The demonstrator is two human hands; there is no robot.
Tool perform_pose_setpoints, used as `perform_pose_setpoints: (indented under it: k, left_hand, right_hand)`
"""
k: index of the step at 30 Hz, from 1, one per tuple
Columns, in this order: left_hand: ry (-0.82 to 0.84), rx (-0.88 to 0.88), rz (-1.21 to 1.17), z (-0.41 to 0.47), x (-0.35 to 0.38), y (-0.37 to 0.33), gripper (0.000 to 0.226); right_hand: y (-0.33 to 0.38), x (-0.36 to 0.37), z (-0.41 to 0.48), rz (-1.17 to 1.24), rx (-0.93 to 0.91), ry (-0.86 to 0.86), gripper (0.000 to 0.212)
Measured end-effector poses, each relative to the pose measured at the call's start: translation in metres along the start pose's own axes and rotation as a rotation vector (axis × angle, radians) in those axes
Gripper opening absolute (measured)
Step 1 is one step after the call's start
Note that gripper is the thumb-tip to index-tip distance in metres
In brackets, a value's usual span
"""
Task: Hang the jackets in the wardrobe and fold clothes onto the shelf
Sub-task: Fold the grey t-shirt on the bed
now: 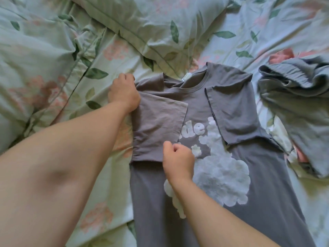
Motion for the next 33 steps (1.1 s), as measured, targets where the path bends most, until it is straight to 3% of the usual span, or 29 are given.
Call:
perform_pose_setpoints:
  k: [4, 8, 11, 14, 20, 27, 33]
  left_hand:
    - [0.027, -0.131, -0.046, 0.002, 0.002, -0.015, 0.044]
    - [0.023, -0.303, -0.099, 0.01, 0.001, -0.021, 0.044]
    - [0.024, -0.208, 0.03, 0.014, -0.002, -0.025, 0.043]
    - [0.01, -0.027, 0.007, 0.023, 0.0, -0.035, 0.038]
    - [0.035, 0.086, -0.019, 0.042, 0.012, -0.061, 0.038]
    - [-0.004, -0.089, -0.371, 0.051, 0.018, -0.055, 0.006]
    - [-0.076, -0.152, -0.399, 0.058, 0.016, -0.056, 0.016]
  right_hand:
    - [0.008, -0.077, 0.074, -0.062, -0.127, -0.205, 0.041]
    - [0.021, -0.133, 0.154, -0.248, -0.328, -0.268, 0.02]
    - [0.039, -0.156, 0.198, -0.463, -0.492, -0.311, 0.026]
    - [0.06, -0.163, 0.229, -0.635, -0.605, -0.329, 0.033]
    - [0.102, -0.145, 0.272, -0.763, -0.632, -0.211, 0.042]
    - [0.11, -0.134, 0.294, -0.791, -0.491, -0.22, 0.029]
    - [0.12, -0.148, 0.303, -0.627, -0.616, -0.219, 0.021]
Point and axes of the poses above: each hand's wrist, its own z-axis towards the middle knuckle, its own x-axis out of the palm, y = z × x, the point moved 1 cm from there along z, towards the middle knuckle, and after that the axes turned 3 degrees about y, right-handed, at the moved point
